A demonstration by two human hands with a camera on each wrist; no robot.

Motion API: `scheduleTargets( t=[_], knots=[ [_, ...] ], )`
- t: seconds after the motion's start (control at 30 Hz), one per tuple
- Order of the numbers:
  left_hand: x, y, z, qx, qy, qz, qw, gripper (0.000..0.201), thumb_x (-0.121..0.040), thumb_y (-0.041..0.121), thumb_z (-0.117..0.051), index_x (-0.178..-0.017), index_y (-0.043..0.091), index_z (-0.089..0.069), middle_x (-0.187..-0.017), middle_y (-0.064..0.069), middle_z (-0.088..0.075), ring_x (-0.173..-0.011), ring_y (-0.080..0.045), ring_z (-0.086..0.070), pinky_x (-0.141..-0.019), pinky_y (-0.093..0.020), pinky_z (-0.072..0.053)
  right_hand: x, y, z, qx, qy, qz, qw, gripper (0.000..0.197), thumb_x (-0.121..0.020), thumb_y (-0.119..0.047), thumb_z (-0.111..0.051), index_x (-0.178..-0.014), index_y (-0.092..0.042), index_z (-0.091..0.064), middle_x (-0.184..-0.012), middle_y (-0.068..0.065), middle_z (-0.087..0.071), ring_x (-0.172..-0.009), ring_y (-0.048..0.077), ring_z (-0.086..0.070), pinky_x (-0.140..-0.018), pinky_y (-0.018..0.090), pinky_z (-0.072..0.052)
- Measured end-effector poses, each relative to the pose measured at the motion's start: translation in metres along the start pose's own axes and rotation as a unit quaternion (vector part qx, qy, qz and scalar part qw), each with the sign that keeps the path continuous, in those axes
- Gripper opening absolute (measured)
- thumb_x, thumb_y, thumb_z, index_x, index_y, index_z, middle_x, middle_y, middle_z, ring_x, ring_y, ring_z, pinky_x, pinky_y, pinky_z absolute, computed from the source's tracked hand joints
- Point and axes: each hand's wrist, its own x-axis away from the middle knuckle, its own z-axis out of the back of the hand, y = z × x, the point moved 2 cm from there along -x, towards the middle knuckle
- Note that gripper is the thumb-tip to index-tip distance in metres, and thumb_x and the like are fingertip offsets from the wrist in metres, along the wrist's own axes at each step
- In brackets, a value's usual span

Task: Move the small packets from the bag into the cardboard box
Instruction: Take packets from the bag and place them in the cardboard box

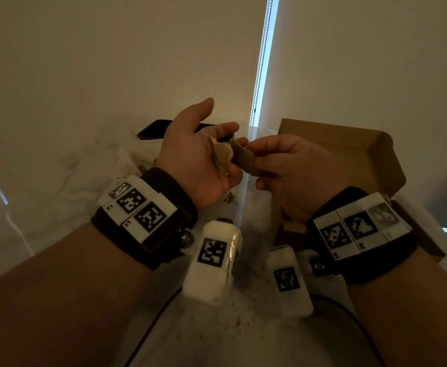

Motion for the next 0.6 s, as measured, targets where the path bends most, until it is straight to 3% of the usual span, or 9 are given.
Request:
scheduleTargets(
  t=[0.1, 0.2, 0.33, 0.43, 0.53, 0.6],
  knots=[
    [-0.001, 0.001, 0.0, -0.053, 0.04, -0.001, 0.998, 0.047, -0.091, 0.045, -0.055, -0.118, 0.008, -0.059, -0.097, -0.009, -0.056, -0.072, -0.018, -0.058, -0.045, -0.02, -0.038, -0.002, 0.001, 0.003, -0.046, 0.02, -0.022, 0.999, 0.028, -0.09, 0.009, -0.049, -0.085, -0.012, -0.067, -0.085, 0.01, -0.068, -0.062, 0.014, -0.063, -0.049, 0.025, -0.049],
    [-0.002, 0.001, 0.001, -0.101, 0.063, 0.0, 0.993, 0.048, -0.09, 0.041, -0.059, -0.129, 0.012, -0.059, -0.106, -0.007, -0.059, -0.078, -0.017, -0.061, -0.04, -0.019, -0.037, -0.003, 0.001, 0.005, -0.092, 0.027, -0.043, 0.994, 0.025, -0.09, 0.008, -0.045, -0.088, -0.01, -0.064, -0.08, 0.01, -0.068, -0.057, 0.013, -0.062, -0.048, 0.025, -0.048],
    [-0.002, 0.002, 0.003, -0.14, 0.105, -0.018, 0.984, 0.027, -0.091, 0.035, -0.063, -0.107, 0.014, -0.064, -0.095, -0.001, -0.06, -0.064, -0.011, -0.057, -0.039, -0.016, -0.035, -0.006, 0.003, 0.009, -0.149, 0.051, -0.063, 0.986, 0.029, -0.087, 0.009, -0.043, -0.092, -0.012, -0.062, -0.092, 0.017, -0.061, -0.059, 0.018, -0.056, -0.047, 0.025, -0.045],
    [-0.003, 0.004, 0.004, -0.149, 0.115, -0.029, 0.982, 0.018, -0.092, 0.032, -0.062, -0.101, 0.016, -0.062, -0.081, 0.001, -0.059, -0.056, -0.009, -0.051, -0.039, -0.015, -0.031, -0.008, 0.003, 0.012, -0.17, 0.049, -0.076, 0.981, 0.036, -0.086, 0.011, -0.038, -0.098, -0.015, -0.06, -0.098, 0.018, -0.057, -0.061, 0.02, -0.052, -0.047, 0.025, -0.041],
    [-0.006, 0.007, 0.006, -0.131, 0.118, -0.037, 0.984, 0.017, -0.093, 0.028, -0.062, -0.101, 0.013, -0.06, -0.08, -0.001, -0.055, -0.055, -0.009, -0.045, -0.038, -0.015, -0.029, -0.008, 0.003, 0.013, -0.168, 0.037, -0.087, 0.981, 0.044, -0.086, 0.011, -0.033, -0.102, -0.018, -0.062, -0.094, 0.015, -0.059, -0.061, 0.019, -0.05, -0.048, 0.025, -0.04],
    [-0.008, 0.01, 0.008, -0.115, 0.115, -0.046, 0.986, 0.013, -0.093, 0.023, -0.063, -0.091, 0.012, -0.057, -0.082, -0.003, -0.05, -0.056, -0.008, -0.042, -0.038, -0.017, -0.03, -0.008, 0.004, 0.013, -0.172, 0.027, -0.091, 0.98, 0.049, -0.084, 0.012, -0.029, -0.106, -0.016, -0.063, -0.094, 0.014, -0.058, -0.06, 0.017, -0.049, -0.047, 0.024, -0.04]
  ],
)
